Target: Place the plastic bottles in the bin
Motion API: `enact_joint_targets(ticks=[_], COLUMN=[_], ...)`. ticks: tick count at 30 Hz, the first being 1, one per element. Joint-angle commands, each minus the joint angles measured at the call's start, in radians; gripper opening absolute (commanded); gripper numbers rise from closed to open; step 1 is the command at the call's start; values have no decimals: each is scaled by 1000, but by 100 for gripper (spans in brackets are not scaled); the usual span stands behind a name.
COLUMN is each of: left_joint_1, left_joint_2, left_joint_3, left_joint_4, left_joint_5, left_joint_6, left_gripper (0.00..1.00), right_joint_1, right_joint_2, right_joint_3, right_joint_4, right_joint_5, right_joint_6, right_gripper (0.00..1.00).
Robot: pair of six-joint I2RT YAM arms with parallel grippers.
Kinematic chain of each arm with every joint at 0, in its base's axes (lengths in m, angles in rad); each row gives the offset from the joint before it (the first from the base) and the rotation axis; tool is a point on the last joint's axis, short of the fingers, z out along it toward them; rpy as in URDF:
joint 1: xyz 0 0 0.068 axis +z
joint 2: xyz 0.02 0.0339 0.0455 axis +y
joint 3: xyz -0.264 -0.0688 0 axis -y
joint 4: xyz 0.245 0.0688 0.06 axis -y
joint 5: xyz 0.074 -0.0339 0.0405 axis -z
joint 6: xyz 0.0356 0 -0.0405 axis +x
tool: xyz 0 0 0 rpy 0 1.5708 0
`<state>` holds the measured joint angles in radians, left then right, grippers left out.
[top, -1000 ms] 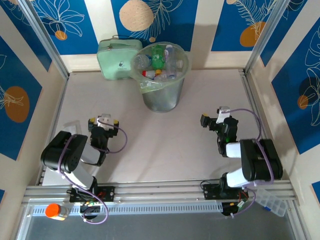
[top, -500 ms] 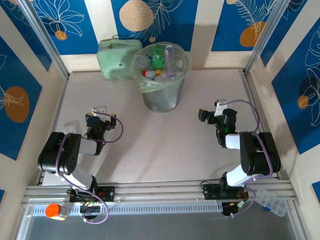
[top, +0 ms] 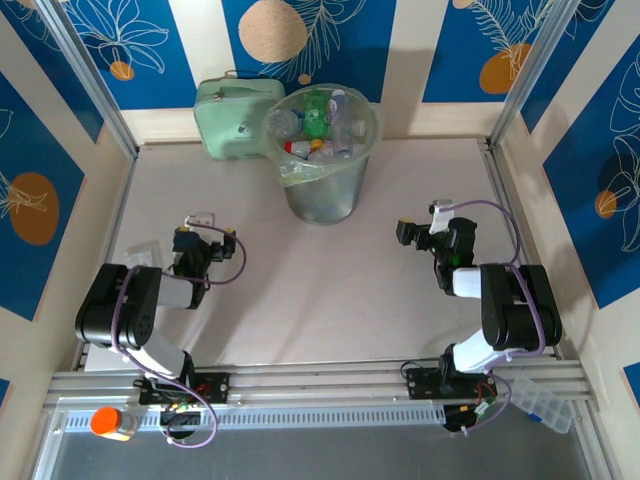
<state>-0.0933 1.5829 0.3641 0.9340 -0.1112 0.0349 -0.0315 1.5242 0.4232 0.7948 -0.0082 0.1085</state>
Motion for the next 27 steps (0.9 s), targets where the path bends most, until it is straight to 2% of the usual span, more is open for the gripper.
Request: enact_joint_targets(ticks=[1, 27], left_joint_1=[21, 21], left_joint_2=[-12, -18], left_joint_3=[27, 15], left_joint_4=[-19, -3], left_joint_5=[69, 70], left_joint_6=[17, 19], left_gripper=[99, 99], right_joint_1=[-4, -5], right_joint_2=[2, 4], right_joint_3=[3, 6], right_joint_4=[0, -3], right_joint_5=[-18, -21], right_joint_6=[-9, -13], right_gripper=[99, 99])
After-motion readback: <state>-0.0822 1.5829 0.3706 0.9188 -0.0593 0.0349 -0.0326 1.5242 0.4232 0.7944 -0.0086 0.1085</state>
